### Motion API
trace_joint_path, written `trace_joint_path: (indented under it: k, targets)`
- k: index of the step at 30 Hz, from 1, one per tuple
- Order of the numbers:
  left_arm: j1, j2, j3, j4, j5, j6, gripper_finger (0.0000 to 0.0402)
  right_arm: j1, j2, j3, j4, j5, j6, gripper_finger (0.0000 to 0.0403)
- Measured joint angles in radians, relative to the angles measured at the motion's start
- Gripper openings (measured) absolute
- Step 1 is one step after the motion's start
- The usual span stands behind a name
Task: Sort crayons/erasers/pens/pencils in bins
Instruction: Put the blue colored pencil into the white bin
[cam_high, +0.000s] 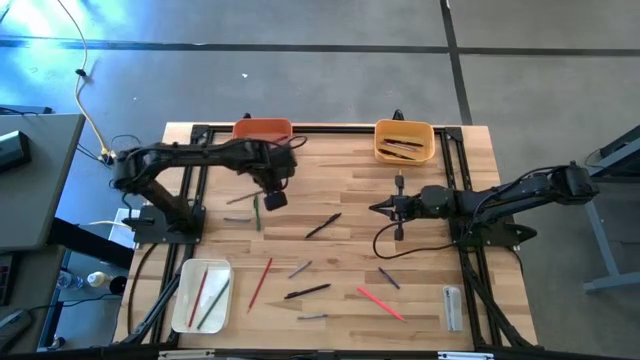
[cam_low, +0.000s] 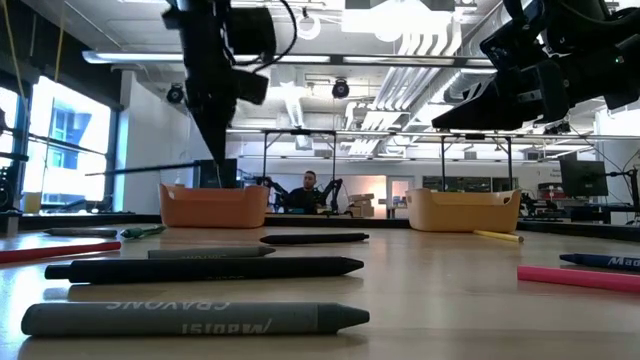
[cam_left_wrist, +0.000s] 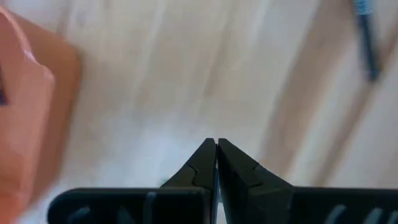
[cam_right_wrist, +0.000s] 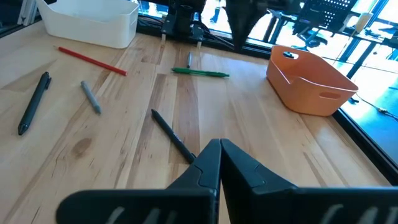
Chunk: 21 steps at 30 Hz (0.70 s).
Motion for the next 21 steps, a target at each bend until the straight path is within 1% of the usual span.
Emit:
trace_joint_path:
  k: [5, 10, 15, 21]
  targets:
    - [-0.092, -0.086, 0.001, -0.06, 0.037, -0.164, 0.0, 0.0, 0.0, 0.0, -0.001, 0.0, 0.0, 0.0]
    - [-0.23, -0.142, 0.0, -0.13, 0.045, -0.372, 0.0, 0.0, 0.0, 0.0, -0.005, 0.0, 0.0, 0.0]
    - [-0.416, -0.145, -0.001, -0.179, 0.045, -0.599, 0.0, 0.0, 0.0, 0.0, -0.002, 0.0, 0.01, 0.0]
    - [-0.618, -0.144, 0.0, -0.15, 0.044, -0.898, 0.0, 0.0, 0.0, 0.0, -0.009, 0.0, 0.011, 0.0]
